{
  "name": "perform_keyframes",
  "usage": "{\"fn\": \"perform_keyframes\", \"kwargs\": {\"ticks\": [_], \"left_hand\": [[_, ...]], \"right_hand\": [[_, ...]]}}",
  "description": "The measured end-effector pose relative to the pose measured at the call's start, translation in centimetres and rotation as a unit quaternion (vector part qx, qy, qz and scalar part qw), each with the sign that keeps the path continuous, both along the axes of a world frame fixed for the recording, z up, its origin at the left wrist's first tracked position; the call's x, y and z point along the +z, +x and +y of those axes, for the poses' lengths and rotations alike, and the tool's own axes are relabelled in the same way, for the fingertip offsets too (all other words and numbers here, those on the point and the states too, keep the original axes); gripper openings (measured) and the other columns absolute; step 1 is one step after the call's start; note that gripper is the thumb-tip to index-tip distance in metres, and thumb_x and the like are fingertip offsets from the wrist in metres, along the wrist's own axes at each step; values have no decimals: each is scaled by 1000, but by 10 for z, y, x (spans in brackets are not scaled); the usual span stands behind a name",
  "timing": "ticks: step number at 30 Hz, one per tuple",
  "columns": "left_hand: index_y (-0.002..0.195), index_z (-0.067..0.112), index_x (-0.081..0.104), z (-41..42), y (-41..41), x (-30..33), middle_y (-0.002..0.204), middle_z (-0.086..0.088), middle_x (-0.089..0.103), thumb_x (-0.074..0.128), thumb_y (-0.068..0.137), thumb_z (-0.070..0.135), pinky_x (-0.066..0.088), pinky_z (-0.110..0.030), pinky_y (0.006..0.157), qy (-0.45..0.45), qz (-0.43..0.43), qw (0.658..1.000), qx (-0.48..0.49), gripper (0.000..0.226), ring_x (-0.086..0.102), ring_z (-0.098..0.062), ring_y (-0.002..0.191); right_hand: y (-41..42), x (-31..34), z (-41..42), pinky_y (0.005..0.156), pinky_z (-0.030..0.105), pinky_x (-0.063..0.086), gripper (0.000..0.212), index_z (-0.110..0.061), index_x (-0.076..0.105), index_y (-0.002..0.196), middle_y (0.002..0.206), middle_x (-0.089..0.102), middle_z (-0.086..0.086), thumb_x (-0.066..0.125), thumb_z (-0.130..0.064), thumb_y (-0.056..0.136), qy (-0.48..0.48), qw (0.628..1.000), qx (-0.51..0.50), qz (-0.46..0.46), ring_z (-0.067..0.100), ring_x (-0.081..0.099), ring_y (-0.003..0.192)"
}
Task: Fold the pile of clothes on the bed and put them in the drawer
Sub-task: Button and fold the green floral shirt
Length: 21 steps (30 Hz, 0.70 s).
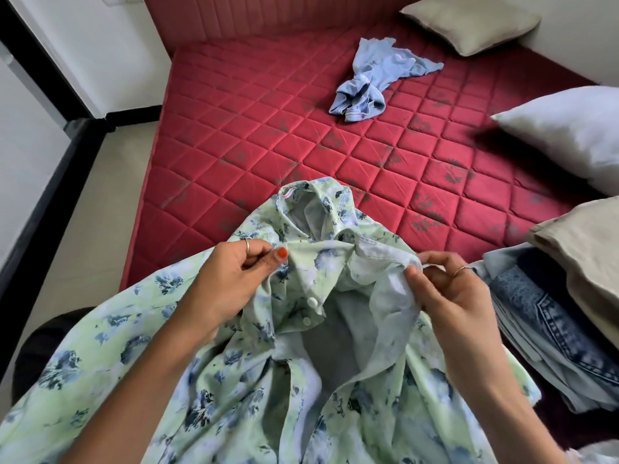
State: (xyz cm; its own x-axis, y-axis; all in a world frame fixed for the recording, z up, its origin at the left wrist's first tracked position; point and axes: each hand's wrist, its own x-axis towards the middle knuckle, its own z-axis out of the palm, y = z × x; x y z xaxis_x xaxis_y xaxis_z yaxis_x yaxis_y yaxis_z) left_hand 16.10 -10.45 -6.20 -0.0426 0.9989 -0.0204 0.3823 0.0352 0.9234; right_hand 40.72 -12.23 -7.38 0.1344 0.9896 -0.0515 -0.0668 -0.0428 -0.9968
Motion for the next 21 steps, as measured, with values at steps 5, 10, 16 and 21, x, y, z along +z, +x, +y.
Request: {"fn": "perform_keyframes", "kwargs": {"ticks": [5,10,16,21], "left_hand": [[79,8,71,1,6,0,63,-5,52,61,80,41,34,-24,60,11,-35,999,9,34,42,-12,63],[73,7,68,2,12,0,55,7,46,61,82,37,33,-19,56,16,-50,999,15,32,38,-5,59],[73,9,67,0,20,5,52,12,43,59,89,30,33,-15,56,10,-65,998,24,28,37,-3,55],[81,-6,61,3,17,4,50,6,29,52,90,42,27,-27,54,52,-4,998,26,50,28,-13,54]], "right_hand": [[-10,-6,-12,61,18,44,25,-34,49,96,74,57,0,55,-10,95,259,898,8,-355,11,54,62],[-21,-21,-18,69,35,49,16,-23,64,102,97,52,-12,50,-23,94,192,877,119,-424,12,60,80],[-44,-19,-17,69,30,48,45,-22,64,103,92,49,-12,52,-61,84,134,881,137,-433,12,56,79],[-54,-15,-13,60,32,42,27,-9,59,70,72,45,-7,58,-30,87,132,934,128,-308,12,49,67]]}}
